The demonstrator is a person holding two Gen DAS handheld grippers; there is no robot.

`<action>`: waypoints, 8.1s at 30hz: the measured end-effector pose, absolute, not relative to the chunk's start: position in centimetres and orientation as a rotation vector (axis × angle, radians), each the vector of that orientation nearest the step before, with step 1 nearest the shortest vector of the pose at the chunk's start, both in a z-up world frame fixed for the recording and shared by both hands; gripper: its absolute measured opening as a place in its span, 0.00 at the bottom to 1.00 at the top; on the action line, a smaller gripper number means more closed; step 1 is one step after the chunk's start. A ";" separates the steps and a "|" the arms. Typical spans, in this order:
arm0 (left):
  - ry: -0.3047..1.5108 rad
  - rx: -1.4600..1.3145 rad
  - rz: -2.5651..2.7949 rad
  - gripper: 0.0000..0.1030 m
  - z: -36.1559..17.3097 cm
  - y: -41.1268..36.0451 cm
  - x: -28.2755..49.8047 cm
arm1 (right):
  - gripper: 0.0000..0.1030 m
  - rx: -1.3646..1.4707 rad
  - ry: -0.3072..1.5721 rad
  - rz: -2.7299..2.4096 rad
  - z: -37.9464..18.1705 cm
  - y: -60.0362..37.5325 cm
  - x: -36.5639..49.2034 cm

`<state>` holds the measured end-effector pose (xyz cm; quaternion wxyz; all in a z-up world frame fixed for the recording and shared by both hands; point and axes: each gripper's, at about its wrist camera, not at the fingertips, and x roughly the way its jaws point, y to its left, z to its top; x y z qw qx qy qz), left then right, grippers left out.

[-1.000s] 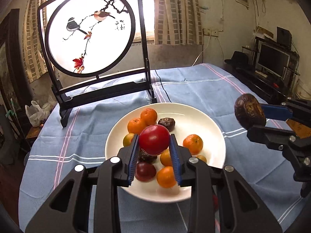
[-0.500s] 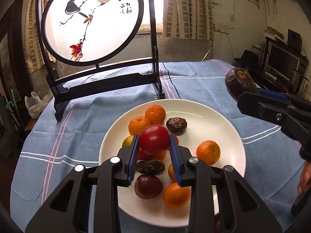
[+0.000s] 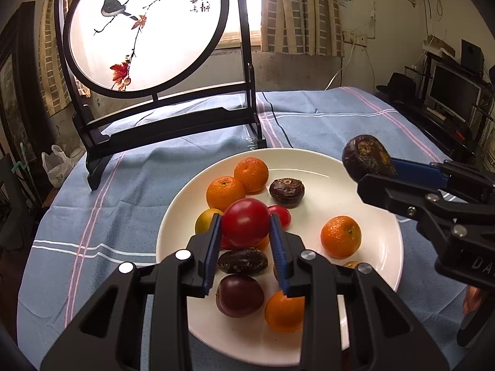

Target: Organize fruits

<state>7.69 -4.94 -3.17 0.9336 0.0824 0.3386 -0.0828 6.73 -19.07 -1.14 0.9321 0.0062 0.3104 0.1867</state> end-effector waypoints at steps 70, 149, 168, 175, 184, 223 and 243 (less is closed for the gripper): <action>0.703 0.275 -0.379 0.38 -2.8 -6.6 -4.6 | 0.26 -0.146 0.731 0.524 -3.2 -21.2 -5.7; 0.669 0.162 -0.154 0.39 -2.2 -4.3 7.3 | 0.26 0.027 0.637 0.416 -1.2 -17.0 6.5; 0.671 0.158 -0.127 0.39 -2.4 -3.8 7.7 | 0.26 0.035 0.636 0.401 -1.5 -17.1 6.8; 0.680 0.175 -0.134 0.39 -2.9 -4.3 7.8 | 0.26 0.029 0.652 0.391 -2.3 -17.0 7.2; 0.666 0.173 -0.105 0.49 -3.1 -4.1 7.9 | 0.42 0.015 0.651 0.377 -2.6 -16.7 7.3; 0.482 0.157 -0.034 0.95 0.3 -1.8 -0.2 | 0.79 0.028 0.404 0.285 2.0 -18.7 -3.6; 0.523 0.090 -0.013 0.95 -0.4 -0.6 0.3 | 0.80 -0.014 0.425 0.297 0.9 -17.4 -3.4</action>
